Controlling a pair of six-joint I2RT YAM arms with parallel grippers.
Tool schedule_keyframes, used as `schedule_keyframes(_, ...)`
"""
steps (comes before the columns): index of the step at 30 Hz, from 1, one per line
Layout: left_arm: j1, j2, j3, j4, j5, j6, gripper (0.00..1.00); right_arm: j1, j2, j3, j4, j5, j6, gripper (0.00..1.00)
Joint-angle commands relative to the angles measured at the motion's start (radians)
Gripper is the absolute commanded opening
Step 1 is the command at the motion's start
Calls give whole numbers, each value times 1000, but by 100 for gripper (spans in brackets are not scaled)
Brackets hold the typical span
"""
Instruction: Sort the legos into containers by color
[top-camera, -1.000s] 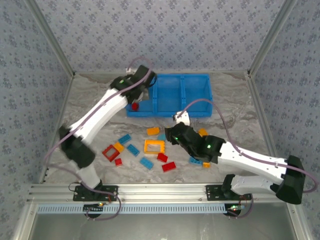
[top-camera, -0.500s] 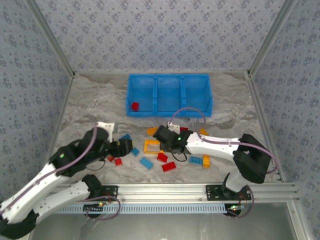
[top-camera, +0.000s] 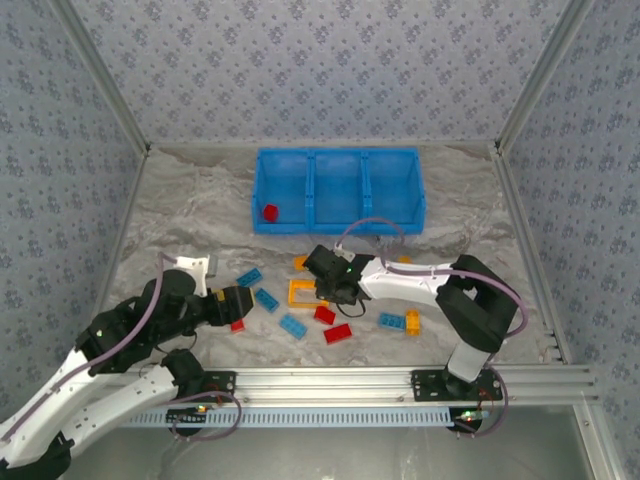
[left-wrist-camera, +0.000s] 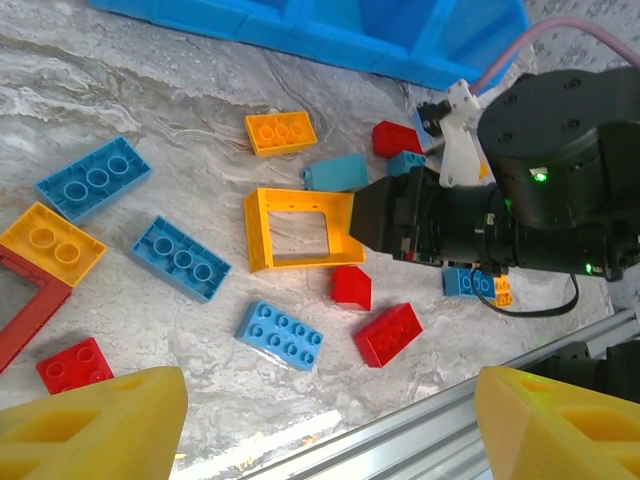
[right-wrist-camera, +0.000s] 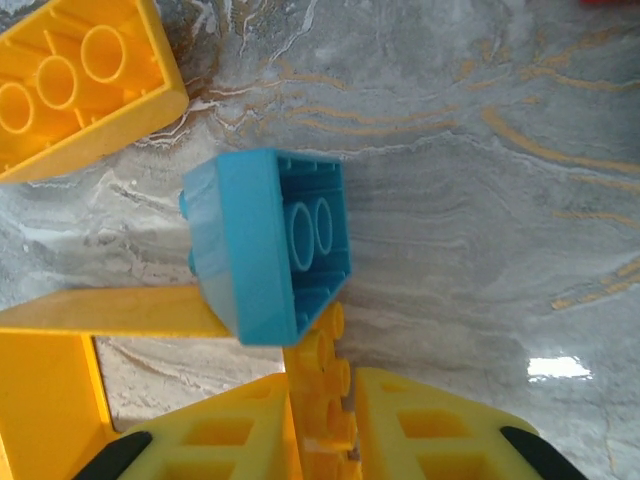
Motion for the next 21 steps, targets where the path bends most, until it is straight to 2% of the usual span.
schedule_keyframes(1, -4, 1, 9, 43, 27, 24, 76, -9, 28, 24, 13, -23, 33, 23)
schedule_keyframes(13, -4, 14, -7, 79, 22, 25, 77, -2, 39, 81, -3, -8, 35, 6)
schedule_keyframes(17, -5, 28, -3, 113, 29, 29, 77, 1, -5, 103, -26, 8, 39, 0)
schedule_keyframes(21, -4, 59, 14, 184, 46, 37, 80, 0, -103, 117, -89, 57, 56, 0)
